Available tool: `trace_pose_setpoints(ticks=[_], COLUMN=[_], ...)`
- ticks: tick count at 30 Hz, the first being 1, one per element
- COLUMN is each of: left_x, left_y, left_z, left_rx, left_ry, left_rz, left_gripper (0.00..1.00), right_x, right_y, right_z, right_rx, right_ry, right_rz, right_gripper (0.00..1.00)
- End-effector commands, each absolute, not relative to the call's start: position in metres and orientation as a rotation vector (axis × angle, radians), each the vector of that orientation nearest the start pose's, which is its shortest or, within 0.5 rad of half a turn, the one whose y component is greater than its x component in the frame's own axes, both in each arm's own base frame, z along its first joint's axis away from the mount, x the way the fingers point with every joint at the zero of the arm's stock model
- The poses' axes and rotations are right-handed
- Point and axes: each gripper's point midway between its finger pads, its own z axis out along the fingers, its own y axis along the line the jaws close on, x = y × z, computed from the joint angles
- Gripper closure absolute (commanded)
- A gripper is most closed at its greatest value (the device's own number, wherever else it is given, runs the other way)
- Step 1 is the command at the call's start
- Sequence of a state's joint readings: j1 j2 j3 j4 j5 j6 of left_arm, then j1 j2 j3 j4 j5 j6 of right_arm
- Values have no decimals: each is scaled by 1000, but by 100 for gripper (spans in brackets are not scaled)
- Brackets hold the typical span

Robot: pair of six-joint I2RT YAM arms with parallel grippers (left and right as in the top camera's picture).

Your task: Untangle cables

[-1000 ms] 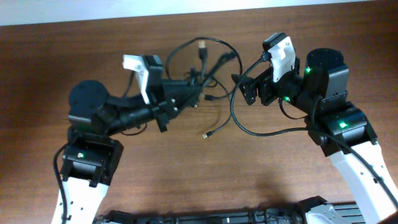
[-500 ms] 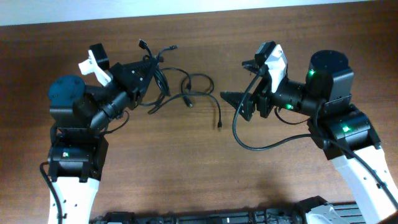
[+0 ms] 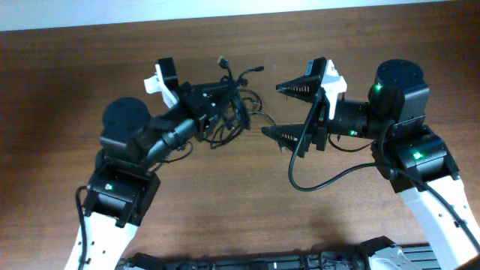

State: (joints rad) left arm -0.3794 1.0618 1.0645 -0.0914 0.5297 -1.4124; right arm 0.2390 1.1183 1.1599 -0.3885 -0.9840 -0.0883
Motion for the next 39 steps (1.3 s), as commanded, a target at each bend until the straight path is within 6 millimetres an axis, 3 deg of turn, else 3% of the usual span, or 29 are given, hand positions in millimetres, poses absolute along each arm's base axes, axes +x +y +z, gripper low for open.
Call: trace_pose_setpoints(ticks=[1, 3, 5, 8, 9, 11, 14, 15, 16, 17, 18, 21, 24, 26, 30, 34, 39], left_x=[298, 296, 292, 289, 289, 289, 295, 298, 302, 303, 304, 291, 293, 281, 266, 269, 266], left_y=[-236, -249, -260, -270, -270, -270, -266, -263, -257, -253, -247, -229, -207, -206, -207, -204, -206], left_z=[402, 402, 401, 402, 401, 402, 402, 402, 402, 403, 404, 409, 390, 377, 349, 337, 344], left_rx=[-457, -418, -387, -357, -356, -356, -362, -301, -210, -114, 13, 541, 721, 904, 1205, 1331, 1362], left_ry=[1865, 1869, 1876, 1879, 1880, 1879, 1853, 1836, 1813, 1793, 1763, 1582, 1558, 1498, 1350, 1254, 1174], left_rz=[-1763, -1790, -1813, -1833, -1834, -1834, -1788, -1730, -1643, -1576, -1493, -1201, -1005, -947, -748, -563, -547], left_gripper=[100, 100, 100, 100, 99, 92, 32, 25, 9, 8, 0, 1, 1, 1, 1, 1, 9], right_x=[253, 253, 253, 253, 253, 253, 253, 253, 253, 254, 254, 252, 241, 225, 217, 212, 214], right_y=[222, 224, 224, 224, 224, 224, 223, 222, 222, 222, 222, 222, 225, 228, 230, 230, 233], right_z=[366, 366, 366, 366, 366, 366, 365, 365, 364, 364, 364, 361, 362, 367, 370, 368, 360], right_rx=[-988, -994, -994, -994, -993, -993, -989, -988, -988, -985, -985, -983, -1022, -1098, -1122, -1129, -1136], right_ry=[1603, 1601, 1601, 1601, 1601, 1601, 1607, 1608, 1610, 1615, 1616, 1631, 1612, 1541, 1519, 1524, 1546], right_rz=[1069, 1068, 1069, 1069, 1068, 1068, 1067, 1067, 1068, 1067, 1066, 1075, 1140, 1214, 1260, 1295, 1371], right_gripper=[4, 5, 15, 50, 69, 94, 96, 96, 96, 96, 96, 96, 96, 96, 96, 96, 96])
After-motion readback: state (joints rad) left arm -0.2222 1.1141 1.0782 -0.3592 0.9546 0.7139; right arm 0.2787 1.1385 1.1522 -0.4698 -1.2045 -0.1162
